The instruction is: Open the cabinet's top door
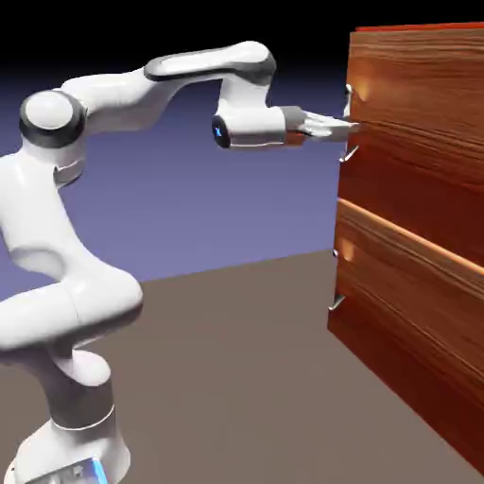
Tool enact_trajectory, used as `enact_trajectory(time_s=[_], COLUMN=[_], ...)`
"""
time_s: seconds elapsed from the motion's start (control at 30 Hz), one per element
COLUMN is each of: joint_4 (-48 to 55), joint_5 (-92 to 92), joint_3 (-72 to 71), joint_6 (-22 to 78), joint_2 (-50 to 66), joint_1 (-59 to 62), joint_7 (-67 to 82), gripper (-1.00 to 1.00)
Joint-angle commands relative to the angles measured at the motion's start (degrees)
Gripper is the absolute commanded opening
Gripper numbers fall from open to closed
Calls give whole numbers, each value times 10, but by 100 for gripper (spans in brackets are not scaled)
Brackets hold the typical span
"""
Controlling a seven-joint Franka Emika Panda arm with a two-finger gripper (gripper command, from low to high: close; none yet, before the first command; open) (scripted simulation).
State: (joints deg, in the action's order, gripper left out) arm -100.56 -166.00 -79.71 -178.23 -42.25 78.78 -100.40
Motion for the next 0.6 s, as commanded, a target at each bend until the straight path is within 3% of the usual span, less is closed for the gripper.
enact_trajectory(time_s=[0.0, 0.57], joint_4=[0, -202], joint_5=[0, 38], joint_3=[0, 264], joint_6=[0, 86], joint_2=[0, 74], joint_1=[0, -353], joint_7=[0, 106], gripper=[-100, -100])
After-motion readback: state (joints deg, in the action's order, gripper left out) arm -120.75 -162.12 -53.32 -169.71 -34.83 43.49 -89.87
